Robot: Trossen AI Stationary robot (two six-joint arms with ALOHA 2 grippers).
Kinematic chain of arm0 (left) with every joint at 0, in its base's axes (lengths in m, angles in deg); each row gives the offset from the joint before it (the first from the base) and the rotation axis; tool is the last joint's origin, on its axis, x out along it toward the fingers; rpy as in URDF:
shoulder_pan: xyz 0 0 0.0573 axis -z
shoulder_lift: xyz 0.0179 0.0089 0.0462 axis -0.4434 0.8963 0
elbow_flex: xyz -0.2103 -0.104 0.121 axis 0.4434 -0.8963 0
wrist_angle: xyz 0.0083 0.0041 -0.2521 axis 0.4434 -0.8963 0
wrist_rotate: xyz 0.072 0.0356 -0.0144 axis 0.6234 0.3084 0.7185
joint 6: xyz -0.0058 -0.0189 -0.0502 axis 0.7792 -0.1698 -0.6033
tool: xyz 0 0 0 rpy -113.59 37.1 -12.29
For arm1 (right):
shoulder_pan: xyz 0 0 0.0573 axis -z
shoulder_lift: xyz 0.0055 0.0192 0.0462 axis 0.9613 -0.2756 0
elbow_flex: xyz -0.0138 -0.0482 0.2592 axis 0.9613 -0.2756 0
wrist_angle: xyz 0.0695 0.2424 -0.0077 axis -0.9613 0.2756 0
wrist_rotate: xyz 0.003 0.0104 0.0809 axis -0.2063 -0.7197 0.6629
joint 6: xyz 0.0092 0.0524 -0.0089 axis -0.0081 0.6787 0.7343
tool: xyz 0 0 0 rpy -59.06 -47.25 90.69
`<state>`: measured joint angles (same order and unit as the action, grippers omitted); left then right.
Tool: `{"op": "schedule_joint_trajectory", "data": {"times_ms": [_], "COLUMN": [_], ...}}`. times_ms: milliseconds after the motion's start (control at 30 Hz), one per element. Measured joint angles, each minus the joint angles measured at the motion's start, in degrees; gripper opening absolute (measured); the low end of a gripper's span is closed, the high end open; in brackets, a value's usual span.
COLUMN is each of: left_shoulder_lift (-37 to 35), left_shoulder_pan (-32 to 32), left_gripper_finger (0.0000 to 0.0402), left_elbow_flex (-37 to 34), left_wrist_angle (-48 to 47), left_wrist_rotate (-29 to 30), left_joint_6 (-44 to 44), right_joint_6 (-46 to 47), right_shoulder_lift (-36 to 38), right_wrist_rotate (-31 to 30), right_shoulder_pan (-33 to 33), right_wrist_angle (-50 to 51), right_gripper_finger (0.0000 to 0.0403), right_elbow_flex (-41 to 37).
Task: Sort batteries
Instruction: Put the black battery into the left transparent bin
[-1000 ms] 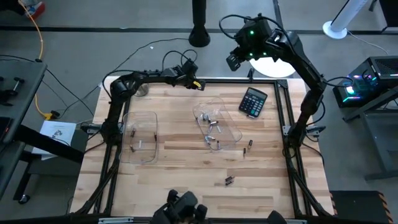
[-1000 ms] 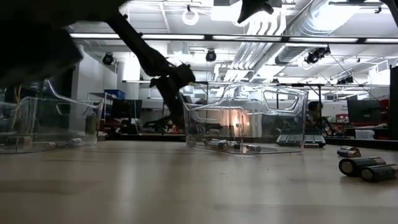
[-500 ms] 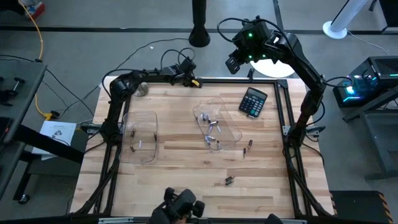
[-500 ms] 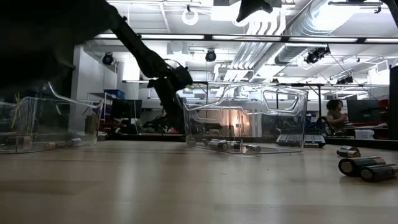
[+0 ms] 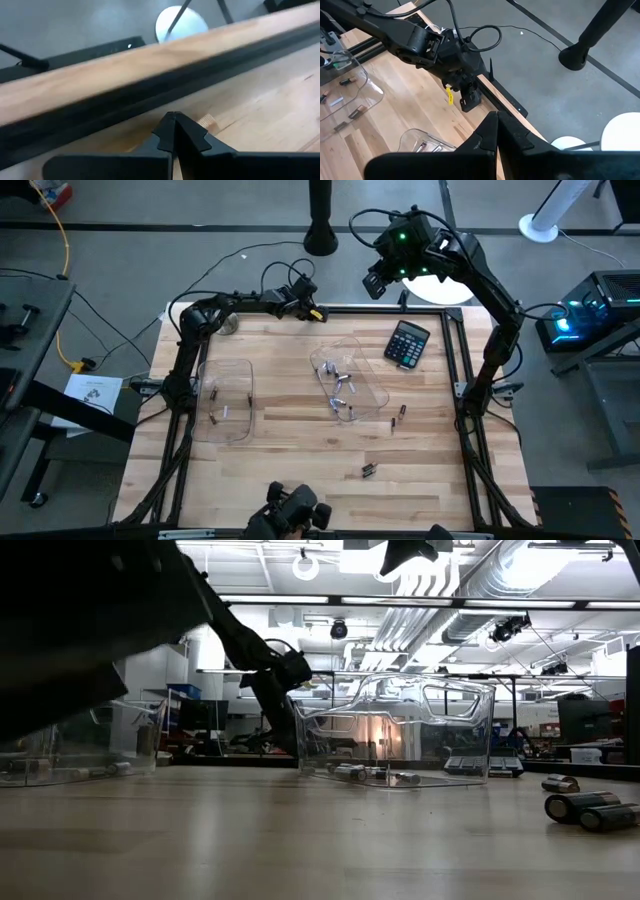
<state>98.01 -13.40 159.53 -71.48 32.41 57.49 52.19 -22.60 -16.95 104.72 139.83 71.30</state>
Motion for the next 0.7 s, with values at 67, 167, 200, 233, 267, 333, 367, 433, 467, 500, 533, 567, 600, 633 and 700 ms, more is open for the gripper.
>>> {"op": "schedule_joint_trajectory", "data": {"times_ms": [67,167,200,233,267,333,367,433,467,500,533,567,600,633,700], "left_shoulder_lift": [0.03,-0.48,-0.91,-1.30,-1.74,-2.75,-3.29,-4.30,-4.82,-5.23,-5.40,-5.43,-5.37,-5.32,-5.05], "left_shoulder_pan": [0.36,0.86,0.92,0.93,0.93,1.03,1.07,1.07,1.12,1.13,1.15,1.15,1.09,1.08,1.14], "left_gripper_finger": [0.0000,0.0000,0.0000,0.0000,0.0000,0.0000,0.0000,0.0000,0.0001,0.0001,0.0003,0.0006,0.0011,0.0017,0.0033], "left_elbow_flex": [0.00,0.00,0.00,0.00,0.00,0.00,0.00,0.00,0.02,0.02,0.03,0.18,0.32,0.33,0.36], "left_wrist_angle": [-0.49,-0.96,-0.81,-1.03,-0.92,-0.76,-0.89,-1.81,-2.95,-4.50,-5.87,-7.57,-9.59,-11.28,-12.84], "left_wrist_rotate": [-0.40,-0.97,-1.70,-2.50,-2.66,-2.58,-2.60,-3.07,-3.79,-4.03,-4.20,-4.64,-5.12,-5.30,-5.01], "left_joint_6": [0.46,0.48,0.46,0.49,0.75,2.89,5.50,12.97,17.05,20.80,24.36,27.86,30.97,34.20,41.82], "right_joint_6": [-0.36,-0.63,-0.63,-0.63,-0.63,-0.63,-0.63,-0.63,-0.63,-0.63,-0.63,-0.63,-0.63,-0.63,-0.63], "right_shoulder_lift": [0.00,0.00,0.00,0.00,0.00,0.00,0.00,0.00,0.00,0.00,0.00,0.00,0.00,0.00,0.00], "right_wrist_rotate": [0.02,0.07,0.11,0.12,0.13,0.13,0.13,0.13,0.13,0.14,0.13,0.13,0.13,0.13,0.13], "right_shoulder_pan": [0.00,0.02,0.02,0.02,0.02,0.02,0.02,0.02,0.02,0.02,0.02,0.02,0.02,0.02,0.02], "right_wrist_angle": [0.00,-0.01,-0.02,-0.02,-0.02,-0.02,0.00,0.06,0.18,0.28,0.26,0.27,0.26,0.26,0.26], "right_gripper_finger": [0.0000,0.0000,0.0000,0.0000,0.0000,0.0000,0.0000,0.0000,0.0000,0.0000,0.0000,0.0000,0.0000,0.0000,0.0000], "right_elbow_flex": [0.00,0.00,0.00,0.00,0.00,0.00,0.00,0.00,0.00,0.00,0.00,0.00,0.00,0.00,0.00]}}
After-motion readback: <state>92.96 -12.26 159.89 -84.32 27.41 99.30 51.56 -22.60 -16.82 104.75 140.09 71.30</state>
